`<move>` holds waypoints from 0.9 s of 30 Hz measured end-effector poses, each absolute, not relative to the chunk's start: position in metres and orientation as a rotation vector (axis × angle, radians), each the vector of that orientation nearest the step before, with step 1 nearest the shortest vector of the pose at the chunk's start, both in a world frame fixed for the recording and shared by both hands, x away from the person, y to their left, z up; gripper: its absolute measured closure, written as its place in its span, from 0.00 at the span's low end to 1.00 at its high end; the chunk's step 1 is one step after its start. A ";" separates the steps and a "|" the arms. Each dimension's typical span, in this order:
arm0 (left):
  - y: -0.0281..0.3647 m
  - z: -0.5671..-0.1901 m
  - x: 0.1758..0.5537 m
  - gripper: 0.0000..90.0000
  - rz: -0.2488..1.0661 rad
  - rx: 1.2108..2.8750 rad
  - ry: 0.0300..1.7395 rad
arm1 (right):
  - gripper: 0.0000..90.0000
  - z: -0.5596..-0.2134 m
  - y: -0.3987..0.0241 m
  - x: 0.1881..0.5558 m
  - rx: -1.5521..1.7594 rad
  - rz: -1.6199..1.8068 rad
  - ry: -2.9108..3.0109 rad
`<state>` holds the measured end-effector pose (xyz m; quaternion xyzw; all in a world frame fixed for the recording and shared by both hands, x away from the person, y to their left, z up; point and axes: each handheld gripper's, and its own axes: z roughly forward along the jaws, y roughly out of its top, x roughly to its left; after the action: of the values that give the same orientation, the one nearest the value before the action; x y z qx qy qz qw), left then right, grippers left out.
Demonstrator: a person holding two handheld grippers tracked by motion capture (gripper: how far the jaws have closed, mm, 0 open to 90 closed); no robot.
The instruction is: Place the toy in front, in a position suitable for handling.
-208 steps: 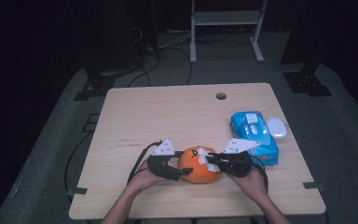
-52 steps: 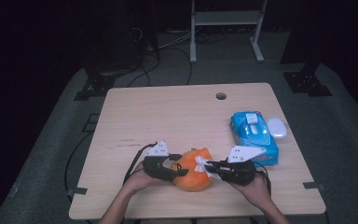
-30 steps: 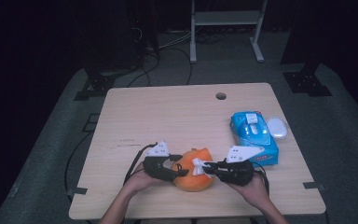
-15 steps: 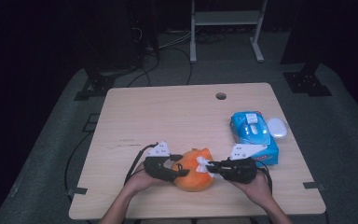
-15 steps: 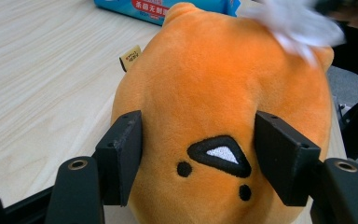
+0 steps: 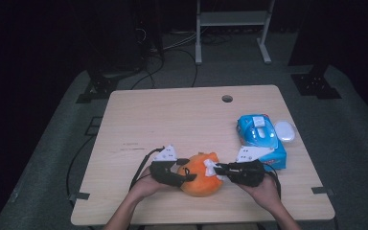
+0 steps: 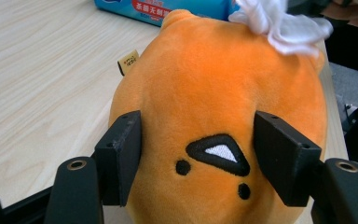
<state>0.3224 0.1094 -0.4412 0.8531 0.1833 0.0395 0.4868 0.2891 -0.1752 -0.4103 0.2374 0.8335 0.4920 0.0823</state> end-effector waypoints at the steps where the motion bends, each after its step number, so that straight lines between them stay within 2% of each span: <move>1: 0.107 -0.440 0.320 0.38 0.099 2.079 0.425 | 0.90 -0.409 -0.172 0.288 0.696 1.480 2.490; 8: 0.091 -0.434 0.308 0.38 0.143 2.122 0.343 | 0.90 -0.408 -0.154 0.283 0.632 1.442 2.490; 17: 0.093 -0.434 0.309 0.38 0.134 2.121 0.354 | 0.90 -0.414 -0.178 0.296 0.791 1.383 2.440; 21: 0.092 -0.432 0.308 0.37 0.138 2.133 0.342 | 0.90 -0.410 -0.173 0.294 0.785 1.421 2.427; 27: 0.099 -0.424 0.313 0.16 0.086 2.094 0.385 | 0.90 -0.411 -0.168 0.292 0.714 1.408 2.457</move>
<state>0.3130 0.0991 -0.4238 0.8597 0.1583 0.0353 0.4843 0.2917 -0.1681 -0.4111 0.2429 0.8362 0.4792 0.1105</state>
